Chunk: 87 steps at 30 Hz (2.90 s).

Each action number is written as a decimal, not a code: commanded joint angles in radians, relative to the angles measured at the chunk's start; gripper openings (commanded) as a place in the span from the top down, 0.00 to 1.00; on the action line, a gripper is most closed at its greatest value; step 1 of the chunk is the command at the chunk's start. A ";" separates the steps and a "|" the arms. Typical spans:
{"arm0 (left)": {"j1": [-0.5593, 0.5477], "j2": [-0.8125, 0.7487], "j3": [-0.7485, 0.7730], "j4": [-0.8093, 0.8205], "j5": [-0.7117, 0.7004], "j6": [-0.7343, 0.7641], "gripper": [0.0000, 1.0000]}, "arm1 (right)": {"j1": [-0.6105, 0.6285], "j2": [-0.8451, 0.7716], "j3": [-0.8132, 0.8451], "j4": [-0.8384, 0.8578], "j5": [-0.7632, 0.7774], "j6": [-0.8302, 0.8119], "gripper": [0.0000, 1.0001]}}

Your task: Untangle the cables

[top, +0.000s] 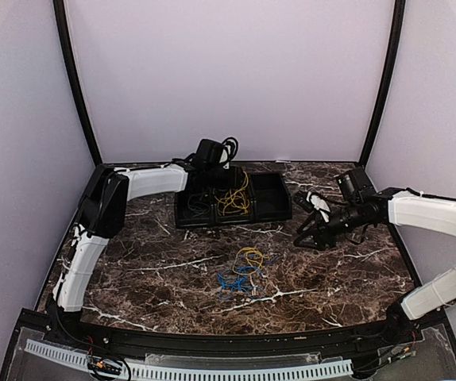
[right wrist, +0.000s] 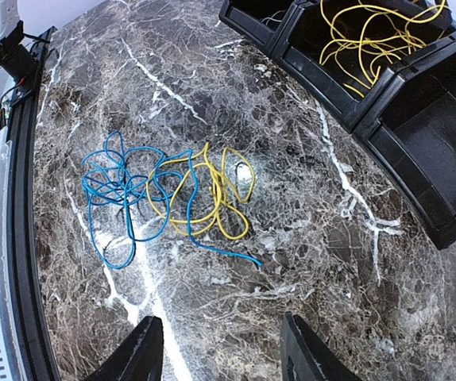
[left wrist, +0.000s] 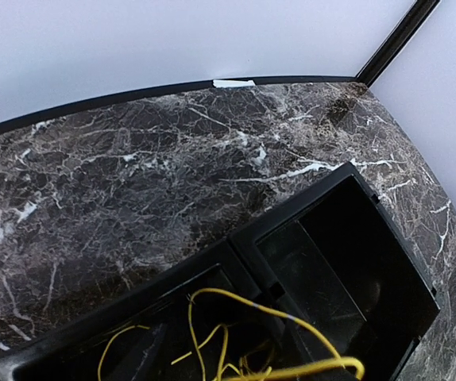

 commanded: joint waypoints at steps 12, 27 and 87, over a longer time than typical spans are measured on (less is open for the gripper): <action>0.000 -0.198 0.136 -0.450 -0.058 0.230 0.55 | -0.004 0.017 0.014 0.014 -0.028 -0.018 0.48; 0.000 -0.263 0.144 -0.737 -0.163 0.113 0.48 | -0.004 0.013 0.013 0.008 -0.033 -0.021 0.48; -0.023 -0.061 0.134 -0.513 0.113 -0.134 1.00 | 0.007 0.074 0.034 -0.002 -0.036 -0.036 0.49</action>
